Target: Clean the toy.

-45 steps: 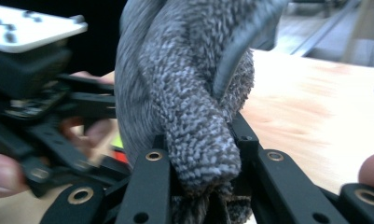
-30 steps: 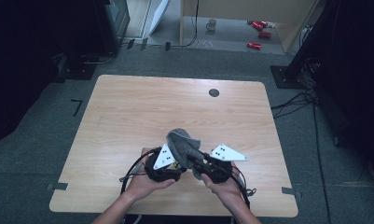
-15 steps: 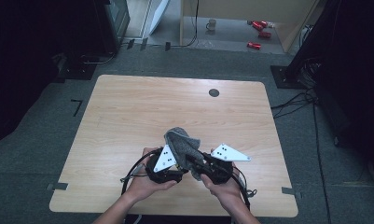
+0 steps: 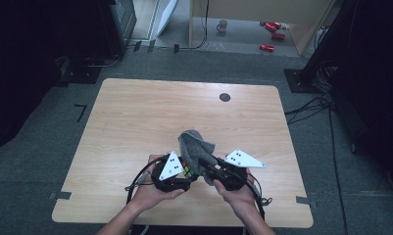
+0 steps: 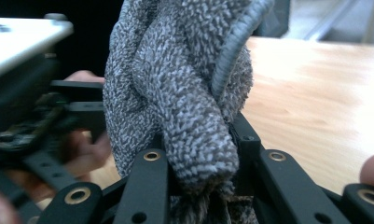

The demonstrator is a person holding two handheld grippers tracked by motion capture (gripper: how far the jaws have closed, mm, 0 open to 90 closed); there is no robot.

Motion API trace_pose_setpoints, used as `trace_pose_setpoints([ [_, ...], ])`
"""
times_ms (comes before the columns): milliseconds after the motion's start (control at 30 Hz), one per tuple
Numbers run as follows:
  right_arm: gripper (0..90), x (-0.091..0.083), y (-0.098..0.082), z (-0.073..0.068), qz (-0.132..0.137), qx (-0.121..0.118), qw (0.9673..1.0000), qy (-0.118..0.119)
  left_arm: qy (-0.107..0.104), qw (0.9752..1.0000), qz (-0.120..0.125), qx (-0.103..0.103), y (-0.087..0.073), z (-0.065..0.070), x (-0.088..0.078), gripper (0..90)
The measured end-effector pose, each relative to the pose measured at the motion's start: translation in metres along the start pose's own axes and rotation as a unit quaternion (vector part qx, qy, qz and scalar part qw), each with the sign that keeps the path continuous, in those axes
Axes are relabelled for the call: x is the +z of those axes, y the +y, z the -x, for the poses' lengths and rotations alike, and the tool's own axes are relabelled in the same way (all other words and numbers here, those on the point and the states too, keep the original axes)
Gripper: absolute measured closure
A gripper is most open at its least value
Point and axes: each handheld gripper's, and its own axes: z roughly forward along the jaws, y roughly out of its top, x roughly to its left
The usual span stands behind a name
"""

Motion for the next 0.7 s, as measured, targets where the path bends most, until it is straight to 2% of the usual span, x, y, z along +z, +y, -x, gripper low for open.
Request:
trace_pose_setpoints([
  [33, 73.5, 0.0, -0.001, 0.003, -0.003, 0.013, 0.9999, 0.0, 0.0, 1.0, 0.0, 0.0, 0.0, 0.0, 0.0, 35.3],
  [100, 73.5, 0.0, -0.001, 0.002, -0.003, 0.014, 0.9999, 0.001, -0.001, 1.0, 0.0, 0.001, 0.0, 0.0, 0.001, 35.3],
  [133, 73.4, -0.001, 0.0, -0.008, 0.004, -0.005, 0.9999, 0.014, -0.002, 1.0, 0.002, 0.0, 0.001, 0.0, 0.001, 35.3],
  [167, 73.4, -0.001, 0.0, -0.008, 0.004, -0.005, 0.9999, 0.014, -0.002, 1.0, 0.002, 0.0, 0.001, 0.0, 0.001, 35.3],
  [233, 73.3, -0.001, 0.002, -0.017, 0.007, -0.017, 0.9994, 0.03, 0.0, 1.0, 0.003, 0.0, 0.001, 0.0, 0.0, 35.4],
  [267, 73.3, 0.0, 0.002, -0.019, 0.006, -0.021, 0.9994, 0.028, -0.001, 1.0, 0.003, -0.002, 0.001, 0.0, -0.001, 35.3],
  [300, 73.3, 0.0, 0.003, -0.017, 0.007, -0.021, 0.9994, 0.027, -0.001, 1.0, 0.003, -0.003, 0.001, -0.001, -0.002, 35.3],
  [333, 73.3, 0.002, 0.002, -0.007, 0.004, -0.012, 0.9999, 0.012, 0.001, 1.0, 0.001, -0.005, 0.001, -0.002, -0.002, 35.3],
  [367, 73.3, 0.002, 0.002, -0.007, 0.004, -0.012, 0.9999, 0.012, 0.001, 1.0, 0.001, -0.005, 0.001, -0.002, -0.002, 35.3],
  [400, 73.3, 0.002, 0.001, -0.003, 0.001, -0.005, 1.0, 0.002, 0.0, 1.0, 0.001, -0.006, 0.0, -0.002, -0.001, 35.3],
  [467, 73.4, 0.003, -0.001, 0.004, -0.005, 0.02, 0.9998, -0.003, -0.004, 1.0, 0.001, -0.008, 0.0, -0.002, -0.001, 35.3],
  [500, 73.4, 0.003, -0.001, 0.001, -0.005, 0.014, 0.9999, -0.002, -0.004, 1.0, 0.002, -0.007, 0.0, -0.002, 0.0, 35.3],
  [533, 73.3, 0.002, 0.002, -0.009, 0.0, -0.008, 1.0, 0.006, -0.004, 0.9999, 0.005, -0.009, 0.001, -0.003, -0.001, 35.3],
  [567, 73.3, 0.002, 0.002, -0.009, 0.0, -0.008, 1.0, 0.006, -0.004, 0.9999, 0.005, -0.009, 0.001, -0.003, -0.001, 35.3],
  [600, 73.3, 0.002, 0.004, -0.018, 0.004, -0.013, 0.9995, 0.029, -0.004, 0.9999, 0.006, -0.01, 0.001, -0.003, -0.002, 35.3],
  [700, 73.3, 0.002, 0.005, -0.018, 0.006, -0.022, 0.9994, 0.027, -0.008, 0.9998, 0.009, -0.013, 0.001, -0.003, -0.004, 35.3],
])
